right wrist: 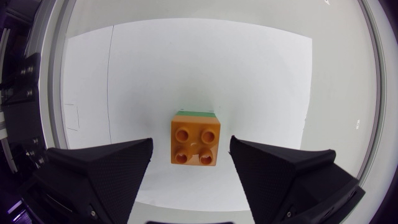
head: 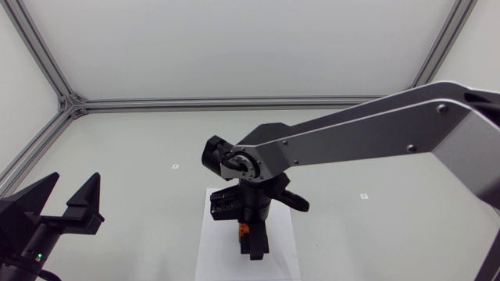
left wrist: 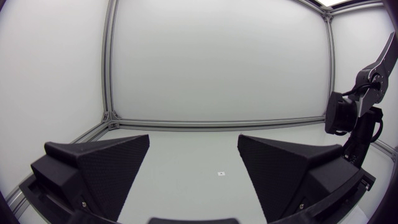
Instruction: Pick up the orange 2x2 brick with the right arm and stack it on top of the green 2x2 brick in the center
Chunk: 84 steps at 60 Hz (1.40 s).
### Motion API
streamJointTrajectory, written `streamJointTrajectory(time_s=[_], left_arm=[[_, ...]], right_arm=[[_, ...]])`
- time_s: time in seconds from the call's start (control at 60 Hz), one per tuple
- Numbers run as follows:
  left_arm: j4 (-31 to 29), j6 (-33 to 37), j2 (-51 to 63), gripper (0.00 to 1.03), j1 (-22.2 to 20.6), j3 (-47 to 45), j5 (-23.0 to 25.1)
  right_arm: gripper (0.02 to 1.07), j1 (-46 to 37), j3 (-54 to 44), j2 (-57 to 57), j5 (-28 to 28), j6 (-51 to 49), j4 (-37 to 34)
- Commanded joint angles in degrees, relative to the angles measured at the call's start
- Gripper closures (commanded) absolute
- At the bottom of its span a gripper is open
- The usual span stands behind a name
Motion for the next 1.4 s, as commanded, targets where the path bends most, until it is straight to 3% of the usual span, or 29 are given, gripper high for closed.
streamJointTrajectory(time_s=[0.0,0.433,0.733,1.017,1.383], left_arm=[[-0.8,0.8,-0.5,0.04,0.1,-2.3,0.3],[-0.8,0.8,-0.5,0.04,0.1,-2.3,0.3],[-0.8,0.8,-0.5,0.04,0.1,-2.3,0.3],[-0.8,0.8,-0.5,0.04,0.1,-2.3,0.3],[-0.8,0.8,-0.5,0.04,0.1,-2.3,0.3]], right_arm=[[0.06,-0.1,-0.3,0.8,0.3,0.6,-0.2],[0.06,-2.2,1.5,-7.9,-0.3,2.0,-5.0],[0.06,-9.2,-0.2,-21.1,-1.2,5.0,-5.6],[0.06,-22.6,-5.0,-30.0,-5.0,6.7,-6.3],[0.06,-44.6,-14.6,-43.5,-5.5,6.4,3.3]])
